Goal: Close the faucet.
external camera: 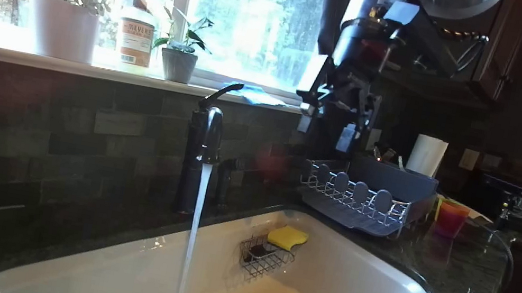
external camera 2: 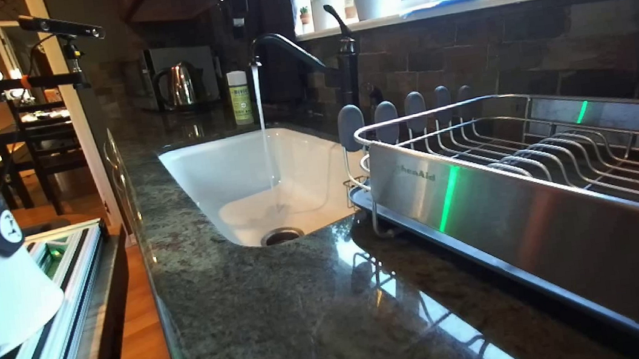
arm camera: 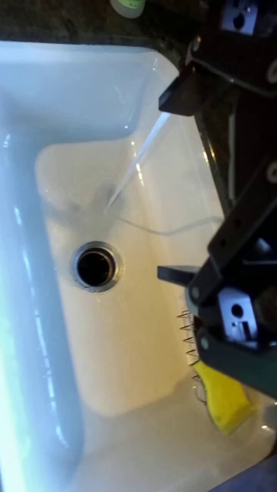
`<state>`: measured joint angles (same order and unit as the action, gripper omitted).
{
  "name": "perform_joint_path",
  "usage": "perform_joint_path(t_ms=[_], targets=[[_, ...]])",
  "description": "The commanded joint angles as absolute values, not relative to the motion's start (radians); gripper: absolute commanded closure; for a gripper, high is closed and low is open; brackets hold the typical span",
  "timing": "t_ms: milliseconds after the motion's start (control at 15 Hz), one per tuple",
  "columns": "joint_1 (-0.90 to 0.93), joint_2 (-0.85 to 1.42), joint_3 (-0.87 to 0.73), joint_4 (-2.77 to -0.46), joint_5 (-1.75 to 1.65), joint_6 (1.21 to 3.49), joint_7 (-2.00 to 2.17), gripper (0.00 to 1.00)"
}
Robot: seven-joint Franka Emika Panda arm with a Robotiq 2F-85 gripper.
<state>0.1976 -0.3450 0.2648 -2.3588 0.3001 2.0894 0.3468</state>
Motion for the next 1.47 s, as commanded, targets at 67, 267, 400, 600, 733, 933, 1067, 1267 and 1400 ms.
perform_joint_path(t_ms=[67, 267, 400, 600, 733, 933, 1067, 1267, 1400], targets=[[0.202, -0.25, 0.343, -2.174, 0.139, 2.166, 0.386, 0.0], [0.188, -0.189, 0.349, -2.078, 0.033, 2.246, 0.379, 0.25], [0.187, -0.146, 0.328, -2.026, -0.008, 2.29, 0.33, 0.34], [0.194, -0.082, 0.291, -1.974, -0.006, 2.359, 0.226, 0.58], [0.199, -0.036, 0.27, -1.95, 0.014, 2.41, 0.156, 0.73], [0.197, 0.017, 0.248, -1.93, 0.026, 2.466, 0.092, 0.96], [0.196, 0.04, 0.237, -1.924, 0.024, 2.486, 0.067, 1.0], [0.193, 0.062, 0.224, -1.918, 0.026, 2.503, 0.036, 1.0], [0.194, 0.067, 0.219, -1.919, 0.027, 2.49, 0.03, 1.0]])
